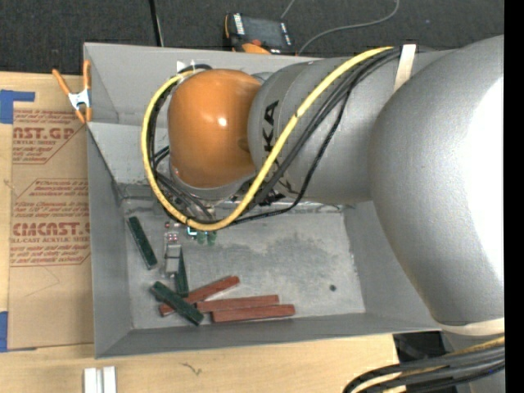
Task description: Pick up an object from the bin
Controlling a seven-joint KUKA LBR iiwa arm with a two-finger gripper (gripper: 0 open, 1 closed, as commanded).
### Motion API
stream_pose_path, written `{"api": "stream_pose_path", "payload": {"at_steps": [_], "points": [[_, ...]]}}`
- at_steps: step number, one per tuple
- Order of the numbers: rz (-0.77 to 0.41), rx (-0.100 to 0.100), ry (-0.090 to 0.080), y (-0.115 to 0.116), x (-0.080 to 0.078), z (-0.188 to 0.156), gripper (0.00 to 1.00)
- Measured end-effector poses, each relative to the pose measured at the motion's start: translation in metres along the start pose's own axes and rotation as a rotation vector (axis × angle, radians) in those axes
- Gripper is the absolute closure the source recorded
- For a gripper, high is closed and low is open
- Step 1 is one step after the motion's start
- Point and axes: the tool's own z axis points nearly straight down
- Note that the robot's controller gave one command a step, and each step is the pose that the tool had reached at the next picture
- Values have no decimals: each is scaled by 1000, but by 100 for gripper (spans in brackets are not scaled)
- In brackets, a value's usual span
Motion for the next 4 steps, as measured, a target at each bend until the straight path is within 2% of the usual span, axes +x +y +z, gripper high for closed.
{"api": "stream_pose_path", "payload": {"at_steps": [1, 2, 3, 4], "points": [[22, -5, -6, -48, 24, 104, 0], [188, -3, -15, -129, 37, 97, 0], [-64, -2, -27, -99, 51, 100, 0], [-426, -2, -22, -123, 57, 96, 0]]}}
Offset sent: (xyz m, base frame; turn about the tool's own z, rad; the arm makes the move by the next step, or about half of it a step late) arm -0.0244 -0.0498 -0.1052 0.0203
